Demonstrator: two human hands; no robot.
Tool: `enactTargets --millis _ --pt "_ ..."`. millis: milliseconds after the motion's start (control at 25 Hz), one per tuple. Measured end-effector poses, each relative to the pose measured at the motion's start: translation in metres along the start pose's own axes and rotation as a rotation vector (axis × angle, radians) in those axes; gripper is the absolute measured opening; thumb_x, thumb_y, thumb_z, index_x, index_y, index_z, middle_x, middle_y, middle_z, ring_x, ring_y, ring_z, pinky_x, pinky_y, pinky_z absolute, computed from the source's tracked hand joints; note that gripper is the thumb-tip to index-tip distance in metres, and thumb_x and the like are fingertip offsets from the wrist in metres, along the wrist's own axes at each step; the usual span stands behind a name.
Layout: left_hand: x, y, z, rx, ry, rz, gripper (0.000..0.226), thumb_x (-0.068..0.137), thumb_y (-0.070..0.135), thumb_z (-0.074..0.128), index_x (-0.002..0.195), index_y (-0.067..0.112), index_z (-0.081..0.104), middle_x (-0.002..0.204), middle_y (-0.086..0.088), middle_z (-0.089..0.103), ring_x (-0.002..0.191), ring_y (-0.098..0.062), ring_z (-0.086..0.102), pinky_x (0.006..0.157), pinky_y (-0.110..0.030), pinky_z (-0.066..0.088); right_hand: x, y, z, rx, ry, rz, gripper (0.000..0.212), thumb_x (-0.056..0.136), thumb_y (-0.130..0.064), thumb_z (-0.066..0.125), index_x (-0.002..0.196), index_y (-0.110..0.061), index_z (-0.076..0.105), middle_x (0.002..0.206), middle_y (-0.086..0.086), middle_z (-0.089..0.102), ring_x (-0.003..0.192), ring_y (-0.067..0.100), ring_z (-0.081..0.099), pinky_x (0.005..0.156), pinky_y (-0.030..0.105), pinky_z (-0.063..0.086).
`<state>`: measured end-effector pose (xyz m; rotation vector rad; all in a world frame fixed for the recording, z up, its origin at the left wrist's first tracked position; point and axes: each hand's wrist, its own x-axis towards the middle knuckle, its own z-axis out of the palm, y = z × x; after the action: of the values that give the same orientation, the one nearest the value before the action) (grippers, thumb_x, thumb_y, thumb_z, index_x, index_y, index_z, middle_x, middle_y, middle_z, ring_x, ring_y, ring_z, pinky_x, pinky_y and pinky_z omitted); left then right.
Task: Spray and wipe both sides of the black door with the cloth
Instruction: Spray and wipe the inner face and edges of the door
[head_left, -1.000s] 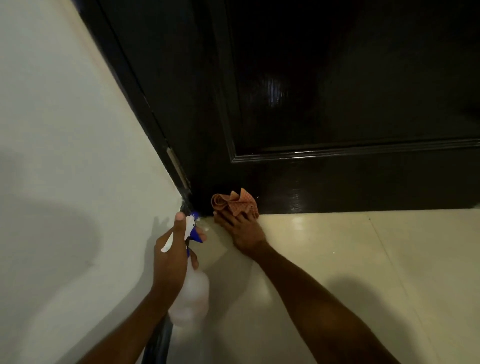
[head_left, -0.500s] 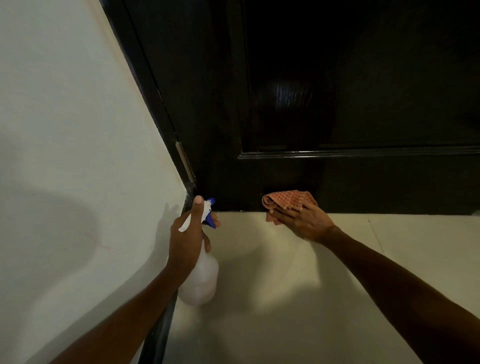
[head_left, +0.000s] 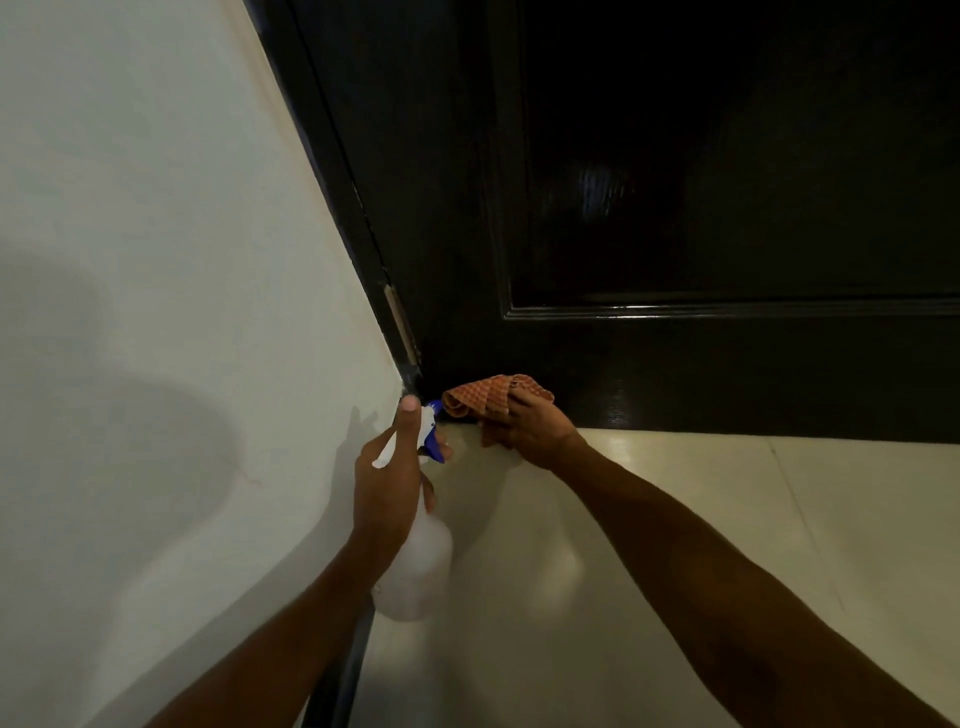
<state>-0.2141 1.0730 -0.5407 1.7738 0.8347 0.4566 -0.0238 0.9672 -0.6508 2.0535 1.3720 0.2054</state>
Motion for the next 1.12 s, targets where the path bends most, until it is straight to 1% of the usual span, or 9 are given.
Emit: enactTargets --millis 80,160,400,640,720,800,920,1040,1120 --pt "0.003 -0.002 0.004 -0.015 -0.042 0.048 0.063 0.085 0.063 0.032 0.101 0.014 0.067 0.082 -0.004 0.066 0.063 -0.01 0.056 0.043 -0.001 0.04 -0.025 0.015 0.016 0.04 0.05 0.035 0.063 0.105 -0.037 0.049 0.161 -0.037 0.021 0.171 0.001 0.009 0.157 0.03 0.008 0.125 0.048 -0.003" --pt "0.005 -0.002 0.008 -0.023 -0.067 0.057 0.075 0.082 0.064 0.032 0.099 0.002 0.07 0.088 -0.018 0.07 0.064 -0.019 0.06 0.047 -0.005 0.045 -0.062 0.033 0.042 0.101 0.041 0.076 0.061 0.107 -0.036 0.043 0.162 -0.036 0.016 0.171 0.001 0.01 0.157 0.03 0.011 0.126 0.048 0.001" --pt "0.001 0.0 0.015 -0.051 -0.096 -0.016 0.047 0.1 0.048 0.036 0.086 0.015 0.067 0.081 -0.006 0.067 0.062 -0.018 0.058 0.049 -0.016 0.051 -0.13 0.051 0.081 0.197 -0.07 0.173 0.069 0.11 -0.036 0.035 0.159 -0.03 -0.013 0.17 0.004 -0.006 0.157 0.034 0.005 0.125 0.053 0.004" --pt "0.006 -0.005 0.016 -0.037 -0.072 -0.019 0.068 0.081 0.065 0.031 0.092 0.011 0.07 0.09 -0.014 0.07 0.066 -0.028 0.063 0.058 -0.03 0.056 -0.093 0.046 0.078 0.273 0.012 0.09 0.068 0.109 -0.037 0.036 0.161 -0.03 -0.008 0.171 0.003 0.002 0.157 0.033 0.012 0.124 0.052 0.011" --pt "0.006 0.001 0.015 -0.028 -0.05 -0.005 0.07 0.081 0.068 0.03 0.092 0.012 0.07 0.09 -0.015 0.07 0.068 -0.033 0.064 0.059 -0.032 0.057 -0.06 0.035 0.061 0.276 0.102 0.047 0.07 0.107 -0.035 0.04 0.162 -0.029 -0.002 0.171 0.002 0.007 0.156 0.031 0.017 0.123 0.051 0.014" --pt "0.006 0.01 0.012 -0.034 -0.018 -0.008 0.072 0.083 0.069 0.029 0.098 0.011 0.069 0.087 -0.01 0.07 0.068 -0.026 0.064 0.055 -0.02 0.054 -0.027 0.024 0.034 0.246 0.156 0.025 0.076 0.106 -0.029 0.045 0.162 -0.029 -0.006 0.172 0.001 0.0 0.157 0.03 0.01 0.125 0.05 0.009" --pt "0.005 0.032 0.011 -0.063 0.043 0.032 0.047 0.093 0.061 0.029 0.097 0.028 0.062 0.081 0.005 0.064 0.067 -0.011 0.057 0.045 -0.004 0.042 -0.003 0.032 -0.013 0.225 0.29 0.086 0.083 0.104 -0.026 0.05 0.162 -0.03 -0.009 0.172 0.003 -0.004 0.157 0.031 0.009 0.125 0.048 0.007" --pt "0.007 0.047 0.011 -0.107 0.018 0.109 0.065 0.088 0.064 0.03 0.096 0.012 0.069 0.087 -0.005 0.071 0.07 -0.019 0.064 0.048 -0.007 0.047 -0.025 0.057 -0.021 0.319 0.551 0.254 0.085 0.092 -0.022 0.06 0.163 -0.031 0.014 0.169 0.002 0.021 0.154 0.029 0.025 0.122 0.048 0.016" --pt "0.006 0.055 0.014 -0.121 -0.016 0.115 0.076 0.082 0.067 0.03 0.097 0.005 0.071 0.091 -0.009 0.073 0.076 -0.023 0.067 0.058 -0.015 0.054 -0.052 0.074 -0.002 0.349 0.626 0.332 0.087 0.088 -0.02 0.063 0.163 -0.03 0.02 0.167 0.004 0.028 0.151 0.028 0.029 0.117 0.053 0.023"
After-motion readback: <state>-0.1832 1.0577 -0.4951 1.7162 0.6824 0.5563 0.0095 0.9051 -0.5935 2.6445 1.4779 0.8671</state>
